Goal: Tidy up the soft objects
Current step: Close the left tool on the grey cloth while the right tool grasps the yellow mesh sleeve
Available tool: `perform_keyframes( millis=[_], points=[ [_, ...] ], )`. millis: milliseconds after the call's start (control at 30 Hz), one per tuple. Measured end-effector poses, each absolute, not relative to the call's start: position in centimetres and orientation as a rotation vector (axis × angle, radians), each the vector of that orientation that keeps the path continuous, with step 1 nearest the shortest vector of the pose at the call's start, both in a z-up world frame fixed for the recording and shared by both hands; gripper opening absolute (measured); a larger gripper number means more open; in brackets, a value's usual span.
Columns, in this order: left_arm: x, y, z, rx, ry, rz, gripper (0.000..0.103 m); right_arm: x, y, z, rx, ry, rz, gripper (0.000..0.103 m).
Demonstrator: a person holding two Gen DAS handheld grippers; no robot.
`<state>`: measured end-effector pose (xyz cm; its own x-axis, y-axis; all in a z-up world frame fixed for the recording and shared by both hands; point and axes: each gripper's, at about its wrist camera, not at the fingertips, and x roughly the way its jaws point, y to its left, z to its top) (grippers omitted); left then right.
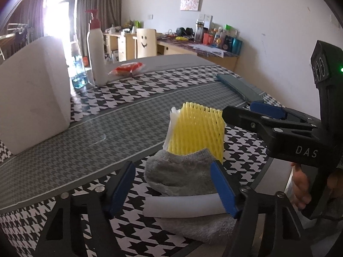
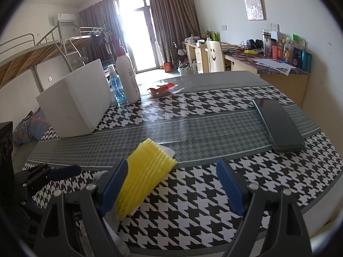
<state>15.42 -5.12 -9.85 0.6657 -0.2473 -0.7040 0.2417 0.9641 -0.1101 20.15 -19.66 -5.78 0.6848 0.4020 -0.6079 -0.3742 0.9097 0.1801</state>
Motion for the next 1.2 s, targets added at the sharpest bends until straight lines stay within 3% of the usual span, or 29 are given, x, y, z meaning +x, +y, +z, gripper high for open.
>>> perform_keyframes(
  millis=[300, 533, 767, 1033, 1100, 1200],
  points=[
    [16.0, -5.9, -10.7, 0.0, 0.843, -0.302, 0.049, 20.8, -19.5, -6.4, 0.047, 0.712, 0.447, 0.087],
    [16.6, -6.1, -11.4, 0.023, 0.862, -0.281, 0.024, 21.1, -19.4, -6.9, 0.05, 0.728, 0.456, 0.087],
    [16.7, -6.0, -11.5, 0.035, 0.858, -0.272, 0.018, 21.4, -18.9, -7.6, 0.075, 0.772, 0.495, 0.087],
    [16.3, -5.8, -11.4, 0.029, 0.856, -0.275, 0.017, 21.6, -18.0, -8.4, 0.082, 0.827, 0.539, 0.045],
    [16.2, -5.8, -11.4, 0.031, 0.854, -0.276, 0.017, 21.6, -18.0, -8.5, 0.088, 0.835, 0.546, 0.039],
    [16.1, -5.7, -11.3, 0.031, 0.852, -0.272, 0.017, 21.8, -18.0, -8.9, 0.092, 0.866, 0.533, 0.039]
  ],
)
